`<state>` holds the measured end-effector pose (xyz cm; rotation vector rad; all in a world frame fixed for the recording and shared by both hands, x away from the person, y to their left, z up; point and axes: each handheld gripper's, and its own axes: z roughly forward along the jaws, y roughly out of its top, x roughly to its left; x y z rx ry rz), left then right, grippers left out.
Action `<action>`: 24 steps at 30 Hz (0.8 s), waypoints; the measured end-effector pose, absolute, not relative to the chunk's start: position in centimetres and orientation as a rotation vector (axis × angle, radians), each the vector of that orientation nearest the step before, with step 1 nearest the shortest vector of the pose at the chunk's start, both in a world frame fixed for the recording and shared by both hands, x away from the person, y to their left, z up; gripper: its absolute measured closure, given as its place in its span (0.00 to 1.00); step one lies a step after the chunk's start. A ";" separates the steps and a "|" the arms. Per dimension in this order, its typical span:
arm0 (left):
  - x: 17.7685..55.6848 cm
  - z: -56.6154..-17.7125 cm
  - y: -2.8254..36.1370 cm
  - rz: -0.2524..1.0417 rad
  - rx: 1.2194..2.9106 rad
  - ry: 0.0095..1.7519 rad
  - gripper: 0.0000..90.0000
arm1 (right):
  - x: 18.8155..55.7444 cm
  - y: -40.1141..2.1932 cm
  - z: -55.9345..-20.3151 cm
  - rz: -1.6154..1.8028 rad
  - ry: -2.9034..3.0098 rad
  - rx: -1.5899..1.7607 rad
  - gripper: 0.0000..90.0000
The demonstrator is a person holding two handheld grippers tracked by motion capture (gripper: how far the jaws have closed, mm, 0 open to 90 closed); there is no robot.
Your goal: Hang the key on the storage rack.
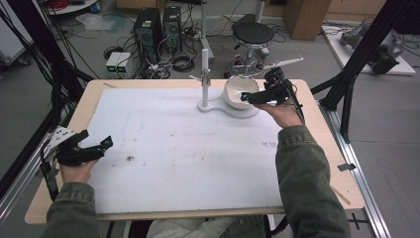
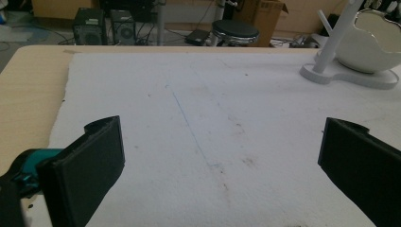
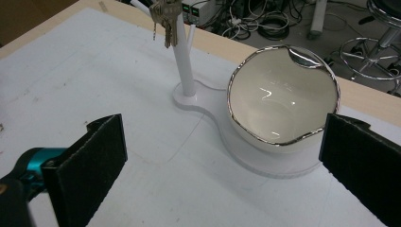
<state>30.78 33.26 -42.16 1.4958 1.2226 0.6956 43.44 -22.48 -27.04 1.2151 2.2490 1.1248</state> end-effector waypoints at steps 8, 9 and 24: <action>30.7 -42.1 33.1 0.695 1.507 1.222 0.02 | 42.4 -23.9 -28.0 1.158 2.228 1.237 0.01; 30.7 -42.2 33.1 0.693 1.509 1.223 0.02 | 42.3 -24.1 -28.1 1.159 2.227 1.244 0.01; 30.8 -42.2 33.1 0.689 1.522 1.226 0.02 | 40.8 -26.3 -30.4 1.178 2.192 1.278 0.01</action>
